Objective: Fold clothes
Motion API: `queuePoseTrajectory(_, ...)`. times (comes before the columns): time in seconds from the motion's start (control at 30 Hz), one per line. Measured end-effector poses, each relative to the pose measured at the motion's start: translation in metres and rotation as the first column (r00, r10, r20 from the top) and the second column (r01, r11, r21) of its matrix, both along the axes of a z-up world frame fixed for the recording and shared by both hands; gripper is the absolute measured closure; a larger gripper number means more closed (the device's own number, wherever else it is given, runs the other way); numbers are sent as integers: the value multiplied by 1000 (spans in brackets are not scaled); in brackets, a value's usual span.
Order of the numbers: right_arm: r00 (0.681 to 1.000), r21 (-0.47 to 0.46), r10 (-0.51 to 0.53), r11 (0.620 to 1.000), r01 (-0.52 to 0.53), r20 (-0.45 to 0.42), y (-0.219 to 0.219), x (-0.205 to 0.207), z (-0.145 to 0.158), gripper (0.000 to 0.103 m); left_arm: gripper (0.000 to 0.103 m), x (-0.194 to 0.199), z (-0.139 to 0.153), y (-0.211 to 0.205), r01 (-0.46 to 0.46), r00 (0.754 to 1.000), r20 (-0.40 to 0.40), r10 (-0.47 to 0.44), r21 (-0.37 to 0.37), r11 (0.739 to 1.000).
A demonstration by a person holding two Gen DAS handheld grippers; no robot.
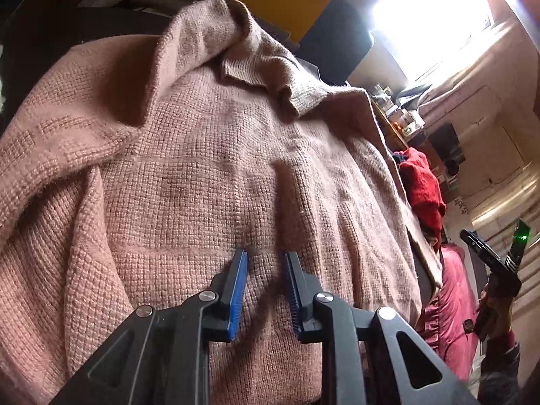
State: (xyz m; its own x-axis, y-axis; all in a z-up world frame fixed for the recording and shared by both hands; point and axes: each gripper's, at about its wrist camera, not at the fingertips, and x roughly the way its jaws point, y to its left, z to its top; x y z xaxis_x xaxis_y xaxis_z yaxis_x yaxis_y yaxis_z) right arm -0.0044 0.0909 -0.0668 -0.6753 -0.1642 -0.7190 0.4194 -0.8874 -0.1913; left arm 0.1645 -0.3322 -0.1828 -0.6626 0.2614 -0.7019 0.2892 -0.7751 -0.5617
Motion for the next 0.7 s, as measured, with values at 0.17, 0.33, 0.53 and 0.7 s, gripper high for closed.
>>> queuePoseTrajectory(0.17, 931, -269, 313, 928, -257, 190, -120, 49, -56, 41, 81, 0, -1, -3, 5, 1000, 7, -5, 3, 1000)
queuePoseTrajectory(0.33, 876, -183, 415, 907, -378, 247, -187, 72, -105, 43, 81, 2, -1, -4, 9, 1000, 7, -9, -14, 1000)
queuePoseTrajectory(0.53, 938, -93, 280, 959, -266, 205, -126, 41, -110, 18, 81, -5, 0, 7, 44, 999, -15, -44, -3, 999)
queuePoseTrajectory(0.7, 945, -116, 238, 969, -216, 225, -113, 31, -104, 16, 74, 42, 30, -9, -35, 995, -98, 33, -14, 999)
